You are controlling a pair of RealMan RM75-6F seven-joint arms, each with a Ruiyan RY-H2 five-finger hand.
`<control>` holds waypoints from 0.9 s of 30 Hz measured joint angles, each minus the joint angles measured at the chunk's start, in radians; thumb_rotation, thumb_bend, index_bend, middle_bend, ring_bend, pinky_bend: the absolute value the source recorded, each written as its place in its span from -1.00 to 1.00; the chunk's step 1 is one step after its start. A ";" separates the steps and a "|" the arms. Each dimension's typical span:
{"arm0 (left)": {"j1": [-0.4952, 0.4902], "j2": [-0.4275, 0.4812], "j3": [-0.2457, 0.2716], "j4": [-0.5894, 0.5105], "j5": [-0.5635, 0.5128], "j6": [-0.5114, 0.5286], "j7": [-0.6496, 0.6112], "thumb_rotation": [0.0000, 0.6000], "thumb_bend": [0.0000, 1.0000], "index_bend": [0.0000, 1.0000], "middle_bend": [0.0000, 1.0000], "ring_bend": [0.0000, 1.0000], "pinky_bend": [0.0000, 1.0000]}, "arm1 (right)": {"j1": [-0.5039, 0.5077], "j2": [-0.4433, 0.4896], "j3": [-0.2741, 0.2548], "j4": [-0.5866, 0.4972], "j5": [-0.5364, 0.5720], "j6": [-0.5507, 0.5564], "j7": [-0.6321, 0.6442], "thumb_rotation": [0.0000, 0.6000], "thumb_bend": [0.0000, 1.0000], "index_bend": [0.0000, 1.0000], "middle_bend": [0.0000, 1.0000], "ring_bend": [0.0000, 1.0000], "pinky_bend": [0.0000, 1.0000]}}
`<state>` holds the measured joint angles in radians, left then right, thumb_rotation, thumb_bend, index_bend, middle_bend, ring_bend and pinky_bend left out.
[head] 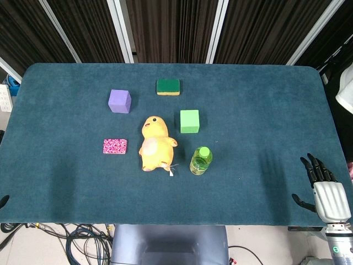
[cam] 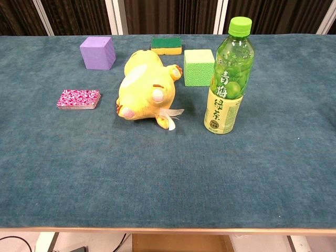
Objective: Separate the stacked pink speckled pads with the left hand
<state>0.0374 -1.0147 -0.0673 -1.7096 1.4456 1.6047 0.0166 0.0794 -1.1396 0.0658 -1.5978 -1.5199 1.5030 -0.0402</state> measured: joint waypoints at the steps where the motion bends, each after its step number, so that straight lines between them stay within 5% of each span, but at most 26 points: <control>1: -0.001 0.000 0.000 0.000 0.001 -0.001 -0.002 1.00 -0.68 -0.53 -0.63 -0.90 -0.89 | 0.000 0.001 0.000 -0.001 0.000 0.000 -0.001 1.00 -0.64 -1.00 -1.00 -0.90 -0.58; 27: -0.006 -0.010 -0.009 0.012 -0.010 -0.004 0.012 1.00 -0.68 -0.53 -0.63 -0.90 -0.89 | 0.002 0.004 -0.003 -0.007 -0.001 -0.010 -0.005 1.00 -0.64 -1.00 -1.00 -0.90 -0.58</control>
<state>0.0311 -1.0243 -0.0760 -1.6981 1.4352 1.6004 0.0284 0.0811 -1.1352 0.0625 -1.6051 -1.5212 1.4934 -0.0448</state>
